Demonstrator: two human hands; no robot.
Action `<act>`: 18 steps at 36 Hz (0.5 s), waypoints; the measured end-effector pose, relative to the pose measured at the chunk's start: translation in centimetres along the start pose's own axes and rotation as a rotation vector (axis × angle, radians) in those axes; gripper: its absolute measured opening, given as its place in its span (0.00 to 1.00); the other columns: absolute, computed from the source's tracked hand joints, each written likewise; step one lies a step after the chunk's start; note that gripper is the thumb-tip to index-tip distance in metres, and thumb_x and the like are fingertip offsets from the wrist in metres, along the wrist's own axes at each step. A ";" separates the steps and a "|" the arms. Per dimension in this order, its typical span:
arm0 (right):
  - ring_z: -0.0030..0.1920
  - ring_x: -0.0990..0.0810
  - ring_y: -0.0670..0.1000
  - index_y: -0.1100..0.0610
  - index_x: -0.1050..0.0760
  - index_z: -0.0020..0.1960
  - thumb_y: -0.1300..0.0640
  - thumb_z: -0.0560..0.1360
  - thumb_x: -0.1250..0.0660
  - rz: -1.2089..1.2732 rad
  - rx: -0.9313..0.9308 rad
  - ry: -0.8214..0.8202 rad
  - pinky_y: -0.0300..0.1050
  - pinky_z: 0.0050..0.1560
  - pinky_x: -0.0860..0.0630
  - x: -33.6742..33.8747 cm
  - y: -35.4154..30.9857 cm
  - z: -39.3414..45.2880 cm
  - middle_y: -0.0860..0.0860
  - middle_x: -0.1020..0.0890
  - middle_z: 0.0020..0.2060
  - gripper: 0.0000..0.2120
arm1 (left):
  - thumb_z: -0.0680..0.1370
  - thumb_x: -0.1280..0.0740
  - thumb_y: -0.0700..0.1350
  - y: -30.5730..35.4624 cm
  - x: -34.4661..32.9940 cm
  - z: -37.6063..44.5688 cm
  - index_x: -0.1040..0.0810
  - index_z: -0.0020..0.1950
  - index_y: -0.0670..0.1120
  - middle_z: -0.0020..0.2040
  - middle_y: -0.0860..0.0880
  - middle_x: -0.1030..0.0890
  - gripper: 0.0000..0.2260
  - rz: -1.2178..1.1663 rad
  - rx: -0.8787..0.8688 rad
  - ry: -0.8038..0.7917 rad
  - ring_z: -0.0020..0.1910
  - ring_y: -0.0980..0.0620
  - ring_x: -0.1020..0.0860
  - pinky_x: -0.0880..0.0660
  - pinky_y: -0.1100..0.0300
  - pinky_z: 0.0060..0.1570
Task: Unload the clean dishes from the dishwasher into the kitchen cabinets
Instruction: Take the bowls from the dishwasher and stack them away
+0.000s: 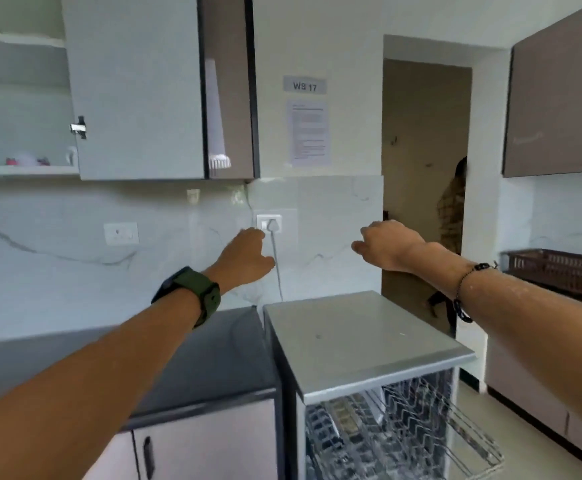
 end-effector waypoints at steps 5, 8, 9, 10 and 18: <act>0.55 0.26 0.61 0.65 0.28 0.55 0.52 0.81 0.49 0.046 0.022 -0.057 0.47 0.49 0.34 -3.8 6.4 -2.3 0.62 0.24 0.55 0.19 | 0.78 0.39 0.41 5.4 -5.9 -0.3 0.31 0.59 0.47 0.53 0.51 0.30 0.10 -0.049 0.046 0.013 0.59 0.50 0.32 0.34 0.68 0.48; 0.56 0.27 0.61 0.66 0.28 0.56 0.55 0.81 0.50 0.063 0.050 -0.101 0.48 0.52 0.32 -6.7 9.1 -4.1 0.61 0.25 0.55 0.17 | 0.78 0.40 0.41 8.3 -10.6 -0.3 0.35 0.66 0.44 0.63 0.46 0.32 0.16 -0.056 0.077 -0.022 0.69 0.47 0.36 0.37 0.62 0.56; 0.57 0.27 0.61 0.66 0.28 0.56 0.55 0.81 0.50 0.063 0.061 -0.116 0.48 0.52 0.32 -7.8 9.9 -4.6 0.62 0.25 0.56 0.17 | 0.79 0.40 0.41 9.1 -12.3 -0.4 0.37 0.69 0.43 0.68 0.45 0.34 0.19 -0.060 0.087 -0.042 0.71 0.47 0.38 0.37 0.62 0.59; 0.57 0.28 0.61 0.65 0.28 0.57 0.55 0.81 0.50 0.063 0.069 -0.138 0.48 0.52 0.32 -9.1 10.7 -5.1 0.62 0.25 0.56 0.17 | 0.79 0.40 0.41 9.8 -13.9 -0.5 0.39 0.72 0.41 0.72 0.45 0.37 0.22 -0.065 0.098 -0.066 0.72 0.47 0.39 0.37 0.62 0.60; 0.56 0.25 0.60 0.65 0.27 0.57 0.51 0.81 0.49 0.128 0.082 -0.261 0.48 0.53 0.30 -20.1 15.4 -8.1 0.62 0.23 0.55 0.21 | 0.79 0.39 0.43 12.2 -25.3 0.7 0.42 0.74 0.41 0.73 0.43 0.39 0.25 -0.089 0.147 -0.177 0.71 0.46 0.38 0.39 0.60 0.65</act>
Point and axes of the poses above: each hand's wrist, its own z-axis towards the middle knuckle, its own x-axis out of the back of the hand, y = z × x, the point moved 9 cm from there along z, towards the middle knuckle
